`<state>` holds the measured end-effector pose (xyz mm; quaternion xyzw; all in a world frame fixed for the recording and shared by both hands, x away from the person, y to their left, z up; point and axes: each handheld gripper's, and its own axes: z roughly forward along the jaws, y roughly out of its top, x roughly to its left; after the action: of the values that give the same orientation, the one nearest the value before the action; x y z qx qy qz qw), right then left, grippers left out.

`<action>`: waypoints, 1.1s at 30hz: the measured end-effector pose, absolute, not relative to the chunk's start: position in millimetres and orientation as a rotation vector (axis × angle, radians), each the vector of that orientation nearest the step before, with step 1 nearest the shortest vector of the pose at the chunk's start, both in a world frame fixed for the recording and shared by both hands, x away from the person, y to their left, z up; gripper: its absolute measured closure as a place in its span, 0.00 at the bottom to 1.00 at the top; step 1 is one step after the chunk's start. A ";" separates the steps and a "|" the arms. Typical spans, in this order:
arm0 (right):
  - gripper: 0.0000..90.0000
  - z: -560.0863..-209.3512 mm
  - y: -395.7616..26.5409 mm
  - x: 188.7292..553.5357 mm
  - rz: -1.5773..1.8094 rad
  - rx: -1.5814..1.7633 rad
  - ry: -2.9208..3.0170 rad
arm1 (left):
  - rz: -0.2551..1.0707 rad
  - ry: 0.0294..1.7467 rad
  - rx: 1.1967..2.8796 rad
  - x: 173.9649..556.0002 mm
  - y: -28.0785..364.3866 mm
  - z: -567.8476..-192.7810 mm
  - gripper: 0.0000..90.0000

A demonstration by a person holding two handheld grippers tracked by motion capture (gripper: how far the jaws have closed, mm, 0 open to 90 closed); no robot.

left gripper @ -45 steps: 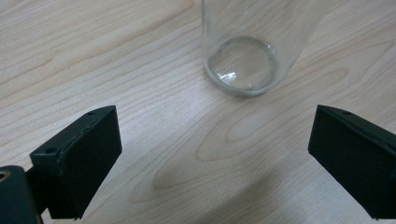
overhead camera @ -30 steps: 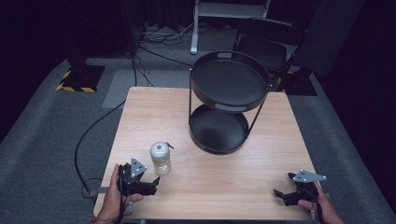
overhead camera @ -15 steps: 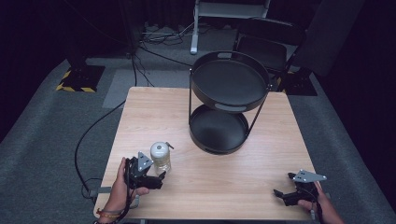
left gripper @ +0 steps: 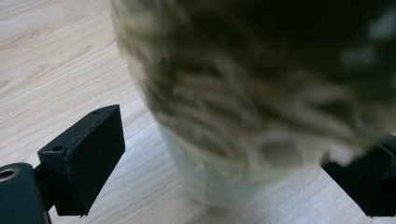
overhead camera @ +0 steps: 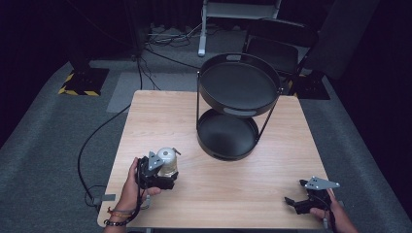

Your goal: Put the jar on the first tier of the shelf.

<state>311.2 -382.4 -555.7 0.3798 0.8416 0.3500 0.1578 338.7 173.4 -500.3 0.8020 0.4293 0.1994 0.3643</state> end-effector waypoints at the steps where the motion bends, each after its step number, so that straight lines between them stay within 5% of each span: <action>1: 0.00 -555.7 -382.4 311.2 1.001 1.086 2.408 | 0.506 1.106 2.057 339.6 173.4 -500.0 0.05; 11: 0.00 -555.7 -382.3 311.2 1.001 1.086 2.407 | 0.482 1.090 2.010 344.4 173.1 -500.4 0.16; 16: 0.00 -555.7 -382.4 311.2 1.001 1.087 2.408 | 0.462 1.054 2.014 343.3 172.3 -500.0 0.31; 33: 0.00 -555.7 -382.4 311.3 1.001 1.086 2.407 | 0.527 1.068 2.021 340.1 163.9 -489.7 0.32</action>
<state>311.3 -382.4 -555.7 0.3798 0.8416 0.3501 0.1578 340.1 163.9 -489.7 0.7943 0.4197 0.2070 0.3875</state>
